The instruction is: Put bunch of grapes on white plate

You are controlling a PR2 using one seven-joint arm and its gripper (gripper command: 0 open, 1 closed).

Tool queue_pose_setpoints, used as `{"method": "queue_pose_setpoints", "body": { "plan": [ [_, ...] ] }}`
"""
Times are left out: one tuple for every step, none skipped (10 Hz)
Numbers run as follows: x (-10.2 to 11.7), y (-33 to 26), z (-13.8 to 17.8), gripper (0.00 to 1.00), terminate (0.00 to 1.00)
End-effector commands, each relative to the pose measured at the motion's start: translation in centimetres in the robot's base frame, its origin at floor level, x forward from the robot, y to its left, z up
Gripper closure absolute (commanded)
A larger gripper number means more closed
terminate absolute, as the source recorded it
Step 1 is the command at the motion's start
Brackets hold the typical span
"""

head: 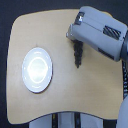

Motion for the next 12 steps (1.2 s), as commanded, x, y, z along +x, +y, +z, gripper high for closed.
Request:
{"method": "queue_pose_setpoints", "body": {
  "plan": [
    [0.79,-1.02,0.94,1.0,0.0],
    [0.81,-1.23,0.94,1.0,0.0],
    [0.74,-1.26,0.91,1.0,0.0],
    [0.61,-1.11,0.92,1.0,0.0],
    [0.55,-0.97,1.04,1.0,0.0],
    [0.45,-1.03,1.13,1.0,0.0],
    [0.28,-1.15,1.19,1.0,0.0],
    [0.26,-1.23,1.2,1.0,0.0],
    [0.18,-1.4,1.27,1.0,0.0],
    [0.23,-1.51,1.46,1.0,0.0],
    [0.29,-1.61,1.64,1.0,0.0],
    [0.38,-1.77,1.9,1.0,0.0]
  ]
}}
